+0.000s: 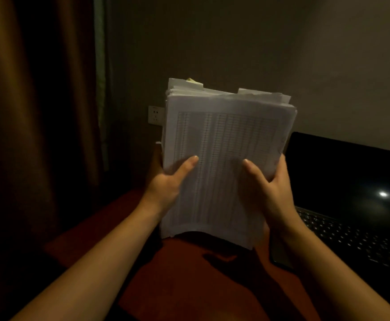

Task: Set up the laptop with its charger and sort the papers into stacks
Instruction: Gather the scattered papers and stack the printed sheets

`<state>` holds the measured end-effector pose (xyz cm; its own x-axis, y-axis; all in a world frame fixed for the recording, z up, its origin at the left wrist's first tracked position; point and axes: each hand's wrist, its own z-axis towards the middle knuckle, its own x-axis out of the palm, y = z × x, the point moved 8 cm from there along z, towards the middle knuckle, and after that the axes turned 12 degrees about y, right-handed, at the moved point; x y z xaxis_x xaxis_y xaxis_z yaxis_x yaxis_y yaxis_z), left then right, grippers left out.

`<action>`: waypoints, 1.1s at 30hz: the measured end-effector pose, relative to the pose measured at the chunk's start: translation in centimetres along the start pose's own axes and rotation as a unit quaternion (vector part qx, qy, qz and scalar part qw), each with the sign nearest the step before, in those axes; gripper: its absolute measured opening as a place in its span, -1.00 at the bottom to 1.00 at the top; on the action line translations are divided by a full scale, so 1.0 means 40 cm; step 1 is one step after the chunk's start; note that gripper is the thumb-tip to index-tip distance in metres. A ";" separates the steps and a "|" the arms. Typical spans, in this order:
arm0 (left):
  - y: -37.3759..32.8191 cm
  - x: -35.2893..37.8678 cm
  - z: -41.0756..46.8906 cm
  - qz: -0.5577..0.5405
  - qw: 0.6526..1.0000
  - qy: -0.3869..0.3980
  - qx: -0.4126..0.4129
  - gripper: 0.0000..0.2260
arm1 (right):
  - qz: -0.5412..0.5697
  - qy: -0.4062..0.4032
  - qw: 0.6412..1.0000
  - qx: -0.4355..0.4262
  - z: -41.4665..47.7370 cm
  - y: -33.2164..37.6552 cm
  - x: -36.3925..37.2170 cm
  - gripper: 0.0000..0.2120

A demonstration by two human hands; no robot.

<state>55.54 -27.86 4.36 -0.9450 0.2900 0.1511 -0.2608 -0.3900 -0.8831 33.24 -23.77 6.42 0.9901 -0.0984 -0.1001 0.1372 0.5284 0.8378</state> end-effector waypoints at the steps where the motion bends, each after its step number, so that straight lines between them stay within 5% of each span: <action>1: 0.006 0.011 -0.003 0.006 1.000 0.007 -0.014 -0.71 | 0.004 0.006 1.000 -0.004 0.003 0.004 0.011 -0.34; 5: 0.038 0.029 -0.019 0.095 0.994 -0.016 -0.042 -0.49 | -0.024 0.046 0.999 -0.008 -0.002 0.008 0.043 -0.34; 10: 0.080 -0.007 -0.040 0.077 0.989 -0.056 -0.116 -0.81 | 0.022 -0.017 1.000 -0.003 -0.001 0.016 -0.017 -0.29; 15: -0.053 0.038 0.002 0.033 0.997 0.037 0.057 -0.58 | 0.022 0.021 0.999 -0.025 0.055 0.100 -0.035 -0.25; 18: -0.101 0.054 0.014 0.110 0.987 0.034 0.109 -0.44 | 0.041 0.025 0.998 -0.034 0.052 0.104 -0.027 -0.30; 20: -0.072 0.052 0.009 0.178 0.981 0.010 0.074 -0.39 | 0.054 0.022 0.998 -0.022 0.027 0.061 -0.021 -0.33; 24: 0.043 0.022 -0.031 0.055 0.996 -0.035 -0.063 -0.80 | 0.030 0.004 0.998 0.059 -0.038 -0.057 -0.019 -0.35; 33: 0.083 0.003 -0.015 0.032 0.990 -0.062 -0.126 -0.80 | -0.095 0.072 0.992 0.043 -0.011 -0.002 -0.009 -0.69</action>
<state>54.68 -28.59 1.17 -0.9792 0.1560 0.1299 -0.1560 -0.1690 -0.9732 32.89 -23.38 6.16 0.9413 -0.0641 -0.3315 0.3251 0.4378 0.8382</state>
